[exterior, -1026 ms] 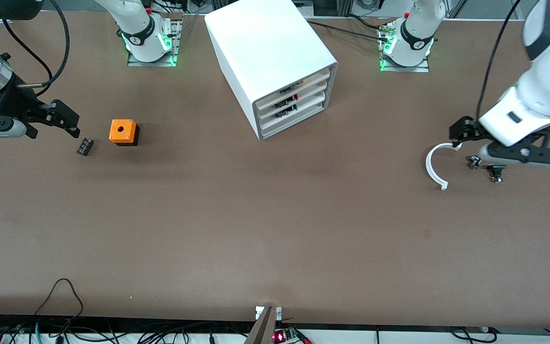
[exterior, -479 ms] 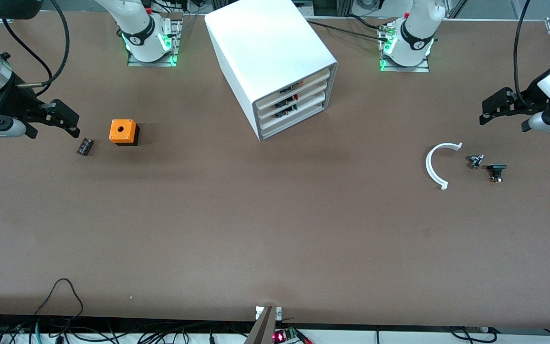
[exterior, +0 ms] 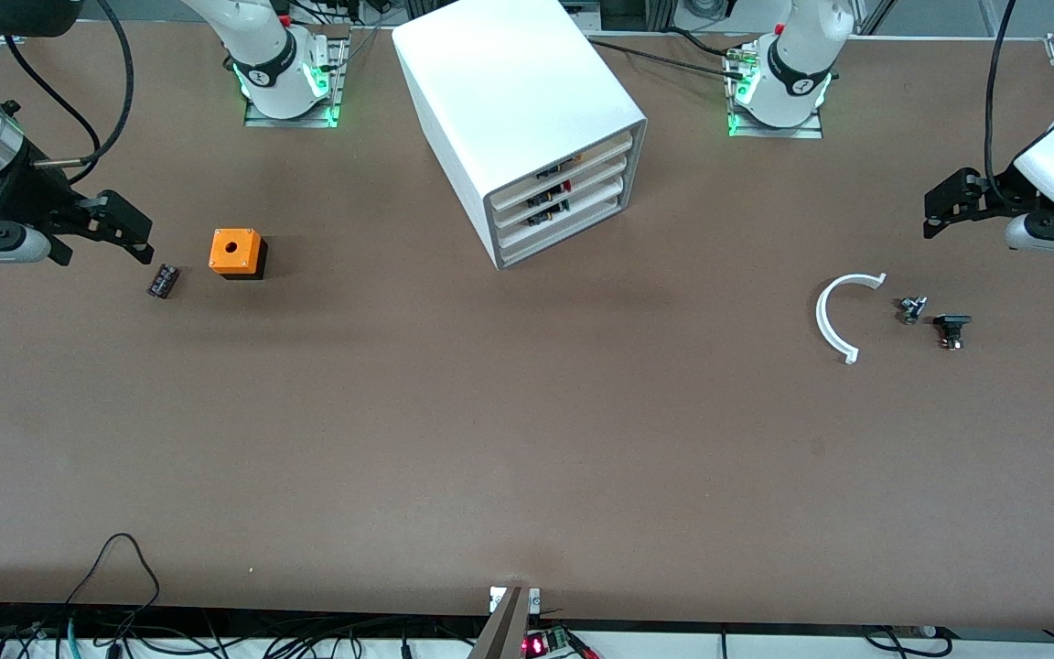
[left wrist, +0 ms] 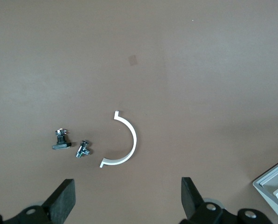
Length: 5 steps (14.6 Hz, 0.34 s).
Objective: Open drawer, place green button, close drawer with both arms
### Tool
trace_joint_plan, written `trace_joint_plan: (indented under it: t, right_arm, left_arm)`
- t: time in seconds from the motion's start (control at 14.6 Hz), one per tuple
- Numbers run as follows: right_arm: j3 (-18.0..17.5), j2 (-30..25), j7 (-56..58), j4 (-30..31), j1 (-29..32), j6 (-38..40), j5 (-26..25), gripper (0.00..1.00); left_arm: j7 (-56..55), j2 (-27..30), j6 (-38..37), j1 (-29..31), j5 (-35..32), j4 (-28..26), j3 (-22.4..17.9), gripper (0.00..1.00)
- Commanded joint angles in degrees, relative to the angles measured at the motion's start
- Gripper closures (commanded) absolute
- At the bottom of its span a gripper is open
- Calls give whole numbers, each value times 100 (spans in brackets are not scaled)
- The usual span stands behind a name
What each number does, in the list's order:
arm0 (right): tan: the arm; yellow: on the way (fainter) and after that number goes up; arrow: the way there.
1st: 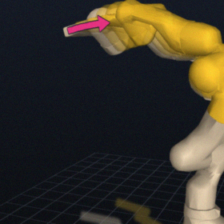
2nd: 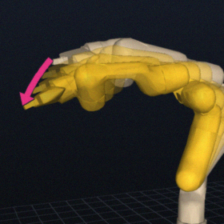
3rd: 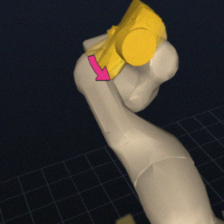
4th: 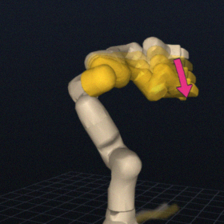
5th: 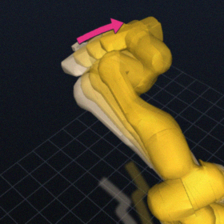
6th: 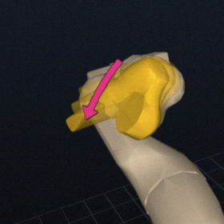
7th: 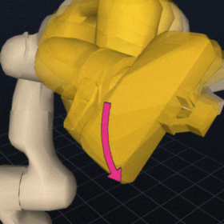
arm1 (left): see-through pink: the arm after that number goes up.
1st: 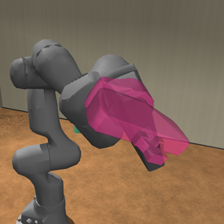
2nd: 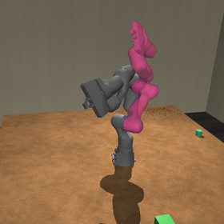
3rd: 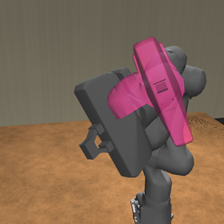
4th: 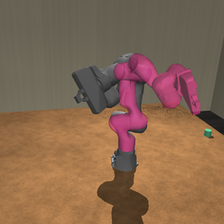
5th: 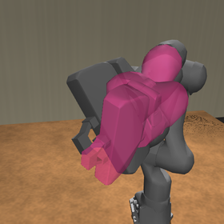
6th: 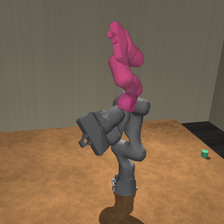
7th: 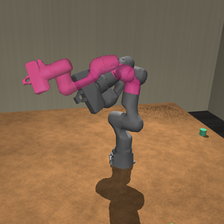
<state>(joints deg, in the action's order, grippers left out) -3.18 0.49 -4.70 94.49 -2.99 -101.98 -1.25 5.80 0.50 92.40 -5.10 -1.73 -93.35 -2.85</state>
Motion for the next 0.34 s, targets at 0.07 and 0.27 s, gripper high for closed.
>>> trace_joint_plan:
  t: [0.07,0.27]
  right_arm:
    - [-7,56,22,-132,1,73,37,0]
    - [-7,56,22,-132,1,82,37,0]
  left_arm:
    - [-150,73,-11,-97,-117,-69,-14,0]
    - [-158,64,-11,-132,-134,-60,30,0]
